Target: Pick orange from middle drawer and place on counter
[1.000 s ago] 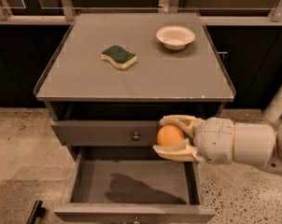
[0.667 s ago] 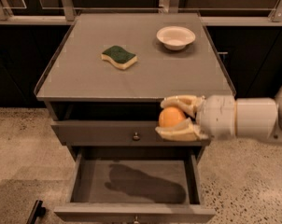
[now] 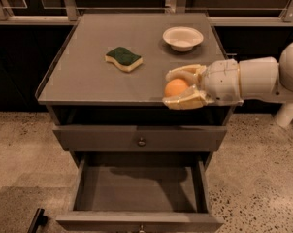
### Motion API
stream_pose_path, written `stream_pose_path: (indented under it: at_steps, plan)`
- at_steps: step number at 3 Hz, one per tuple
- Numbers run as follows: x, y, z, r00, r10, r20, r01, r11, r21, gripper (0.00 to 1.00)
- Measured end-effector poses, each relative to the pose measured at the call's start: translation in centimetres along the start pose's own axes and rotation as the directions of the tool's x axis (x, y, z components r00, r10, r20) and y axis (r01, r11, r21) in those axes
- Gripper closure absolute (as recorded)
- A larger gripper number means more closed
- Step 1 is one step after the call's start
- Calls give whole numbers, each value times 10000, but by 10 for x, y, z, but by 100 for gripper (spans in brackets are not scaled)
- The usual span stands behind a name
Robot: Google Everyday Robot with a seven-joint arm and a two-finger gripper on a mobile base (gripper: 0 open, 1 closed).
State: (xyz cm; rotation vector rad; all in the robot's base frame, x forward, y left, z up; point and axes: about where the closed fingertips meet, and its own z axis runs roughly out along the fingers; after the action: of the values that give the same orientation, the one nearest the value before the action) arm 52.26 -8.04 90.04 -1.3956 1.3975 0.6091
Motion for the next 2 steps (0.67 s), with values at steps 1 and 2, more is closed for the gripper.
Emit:
stream_pose_path:
  at_steps: [1,2]
  plan:
    - [0,-35,12,10000,-20,6,20,9997,-239,100]
    - [8,-63,23,9997,161,-182,-167,9992,-376,100]
